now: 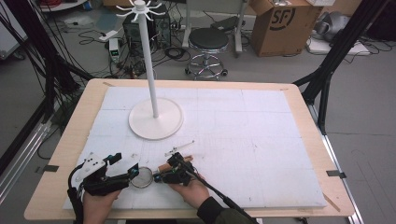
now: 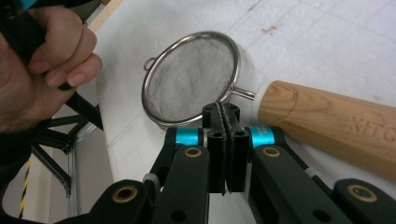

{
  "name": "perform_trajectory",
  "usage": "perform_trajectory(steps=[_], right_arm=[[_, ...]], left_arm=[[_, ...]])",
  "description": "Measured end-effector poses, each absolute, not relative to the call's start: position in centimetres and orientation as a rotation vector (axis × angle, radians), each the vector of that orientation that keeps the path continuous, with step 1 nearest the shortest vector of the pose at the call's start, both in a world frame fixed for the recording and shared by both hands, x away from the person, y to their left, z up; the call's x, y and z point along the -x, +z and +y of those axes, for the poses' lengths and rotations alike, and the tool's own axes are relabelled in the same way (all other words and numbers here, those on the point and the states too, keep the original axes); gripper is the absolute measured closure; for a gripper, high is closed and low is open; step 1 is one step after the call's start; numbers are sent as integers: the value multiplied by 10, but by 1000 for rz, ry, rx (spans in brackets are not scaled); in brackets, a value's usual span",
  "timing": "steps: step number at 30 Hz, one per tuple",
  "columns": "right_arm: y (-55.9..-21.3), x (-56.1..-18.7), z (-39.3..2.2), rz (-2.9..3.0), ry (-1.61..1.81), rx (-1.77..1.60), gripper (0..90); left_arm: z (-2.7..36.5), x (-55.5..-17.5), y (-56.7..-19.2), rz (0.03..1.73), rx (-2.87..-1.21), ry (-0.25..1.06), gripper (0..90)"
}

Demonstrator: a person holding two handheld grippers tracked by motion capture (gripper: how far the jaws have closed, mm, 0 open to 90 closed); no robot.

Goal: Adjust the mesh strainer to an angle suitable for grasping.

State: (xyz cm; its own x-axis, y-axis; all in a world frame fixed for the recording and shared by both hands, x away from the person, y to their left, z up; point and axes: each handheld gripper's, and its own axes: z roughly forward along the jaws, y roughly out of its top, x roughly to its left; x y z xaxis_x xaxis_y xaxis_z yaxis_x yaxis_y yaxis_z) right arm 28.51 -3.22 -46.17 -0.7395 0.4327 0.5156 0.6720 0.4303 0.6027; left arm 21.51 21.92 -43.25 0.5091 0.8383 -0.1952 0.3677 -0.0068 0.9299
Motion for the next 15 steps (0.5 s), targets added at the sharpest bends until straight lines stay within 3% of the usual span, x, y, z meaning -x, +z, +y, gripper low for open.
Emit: perform_trajectory(steps=[15], right_arm=[[-458, -289, -7, -2423, -1189, 909, 895]], left_arm=[[222, -215, -433, 1061, -1599, 507, 195]])
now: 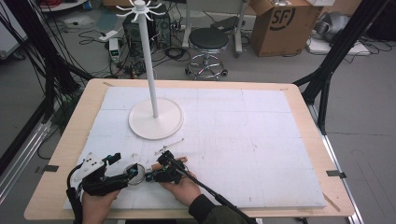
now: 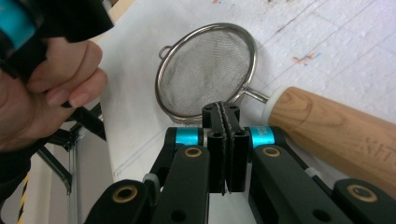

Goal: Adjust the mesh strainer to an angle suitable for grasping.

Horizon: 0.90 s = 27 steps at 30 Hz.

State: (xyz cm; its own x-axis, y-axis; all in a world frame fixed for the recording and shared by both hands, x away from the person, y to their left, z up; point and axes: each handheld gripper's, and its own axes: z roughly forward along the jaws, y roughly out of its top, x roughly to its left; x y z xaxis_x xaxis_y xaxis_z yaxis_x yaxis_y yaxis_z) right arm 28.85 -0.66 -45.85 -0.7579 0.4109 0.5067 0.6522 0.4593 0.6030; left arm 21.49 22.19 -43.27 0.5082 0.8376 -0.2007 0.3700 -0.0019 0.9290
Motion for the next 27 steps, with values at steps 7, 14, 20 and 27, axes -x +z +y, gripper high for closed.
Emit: perform_trajectory(steps=[7, 14, 20, 27], right_arm=[[-452, -286, -29, -2440, -1208, 932, 894], [-450, -284, -88, -2419, -1247, 1038, 894], [-449, -290, -142, -2402, -1284, 1197, 894], [-454, -308, -155, -2307, -1339, 1285, 894]], left_arm=[[223, -215, -433, 1064, -1599, 511, 195], [221, -214, -433, 1065, -1603, 512, 196], [220, -214, -433, 1064, -1610, 514, 198], [217, -215, -434, 1058, -1621, 512, 198]])
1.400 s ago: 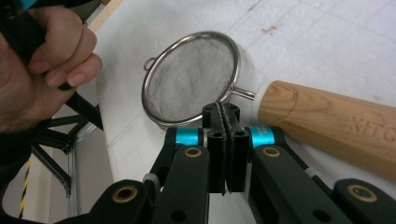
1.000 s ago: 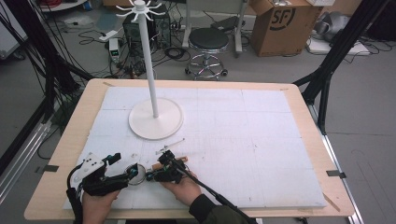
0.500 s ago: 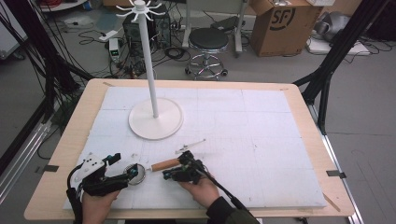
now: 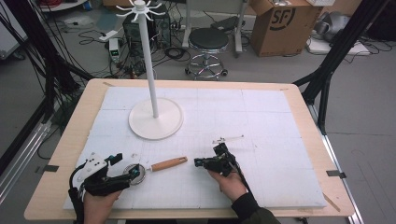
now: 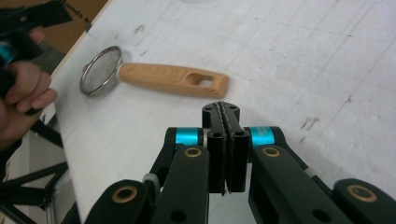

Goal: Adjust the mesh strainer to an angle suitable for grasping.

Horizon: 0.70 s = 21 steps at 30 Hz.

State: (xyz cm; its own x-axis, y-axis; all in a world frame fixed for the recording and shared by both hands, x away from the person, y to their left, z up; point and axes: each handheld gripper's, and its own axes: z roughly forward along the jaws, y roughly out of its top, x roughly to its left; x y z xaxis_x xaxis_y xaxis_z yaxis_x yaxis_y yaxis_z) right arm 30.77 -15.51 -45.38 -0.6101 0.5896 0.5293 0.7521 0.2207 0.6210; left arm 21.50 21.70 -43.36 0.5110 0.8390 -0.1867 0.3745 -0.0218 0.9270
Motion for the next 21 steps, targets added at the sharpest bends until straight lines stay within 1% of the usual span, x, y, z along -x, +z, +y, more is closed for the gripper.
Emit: perform_trajectory(steps=[4, 9, 21], right_arm=[[-464, -316, -150, -2266, -1339, 1323, 894], [-465, -325, -141, -2288, -1310, 1360, 895], [-464, -327, -106, -2322, -1281, 1286, 895]], left_arm=[[218, -215, -434, 1060, -1616, 508, 198], [219, -214, -434, 1061, -1607, 505, 198], [219, -215, -433, 1059, -1611, 503, 201]])
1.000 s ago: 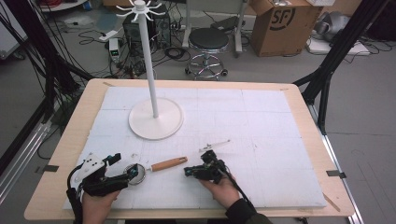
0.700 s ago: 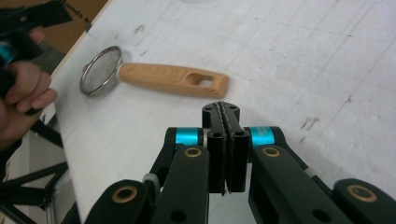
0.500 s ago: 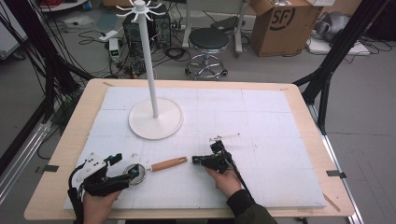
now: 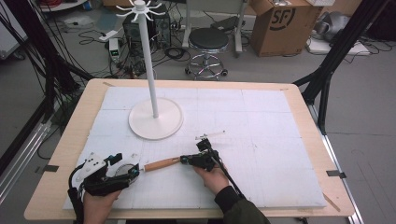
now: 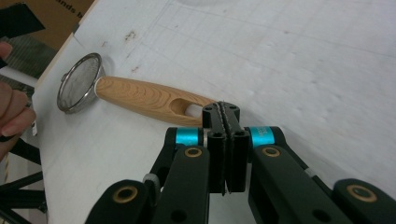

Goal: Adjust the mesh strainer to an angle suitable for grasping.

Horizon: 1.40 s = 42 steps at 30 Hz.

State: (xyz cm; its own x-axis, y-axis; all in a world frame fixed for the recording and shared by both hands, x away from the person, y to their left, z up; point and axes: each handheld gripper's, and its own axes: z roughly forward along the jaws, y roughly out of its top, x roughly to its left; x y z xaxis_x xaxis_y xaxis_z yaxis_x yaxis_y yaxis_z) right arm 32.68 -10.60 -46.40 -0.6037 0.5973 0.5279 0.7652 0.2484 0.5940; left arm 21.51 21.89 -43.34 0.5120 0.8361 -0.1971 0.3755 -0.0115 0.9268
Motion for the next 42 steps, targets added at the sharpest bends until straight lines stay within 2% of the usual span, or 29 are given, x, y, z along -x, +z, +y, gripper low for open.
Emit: perform_trajectory(steps=[10, 21, 23, 24, 25, 26, 27, 30, 33, 42], right_arm=[[-465, -339, -75, -2313, -1276, 1268, 896], [-465, -344, -61, -2312, -1282, 1270, 894], [-462, -342, -68, -2315, -1322, 1290, 699], [-462, -342, -68, -2315, -1322, 1290, 699], [-458, -340, -76, -2317, -1357, 1306, 550], [-455, -338, -80, -2329, -1366, 1329, 492], [-455, -338, -80, -2329, -1366, 1329, 492], [-449, -336, -92, -2328, -1398, 1352, 348], [-439, -330, -113, -2333, -1461, 1351, 282], [-425, -297, -177, -2367, -1656, 1319, 203]], left_arm=[[222, -215, -434, 1072, -1599, 499, 201], [223, -216, -434, 1069, -1603, 495, 204], [223, -216, -434, 1068, -1602, 496, 205], [224, -216, -434, 1071, -1600, 497, 205], [224, -216, -434, 1070, -1603, 497, 204], [224, -216, -435, 1071, -1602, 496, 204], [224, -216, -435, 1071, -1603, 495, 204], [223, -216, -434, 1068, -1607, 496, 204], [222, -216, -434, 1068, -1612, 496, 205], [219, -216, -435, 1067, -1619, 499, 205]])
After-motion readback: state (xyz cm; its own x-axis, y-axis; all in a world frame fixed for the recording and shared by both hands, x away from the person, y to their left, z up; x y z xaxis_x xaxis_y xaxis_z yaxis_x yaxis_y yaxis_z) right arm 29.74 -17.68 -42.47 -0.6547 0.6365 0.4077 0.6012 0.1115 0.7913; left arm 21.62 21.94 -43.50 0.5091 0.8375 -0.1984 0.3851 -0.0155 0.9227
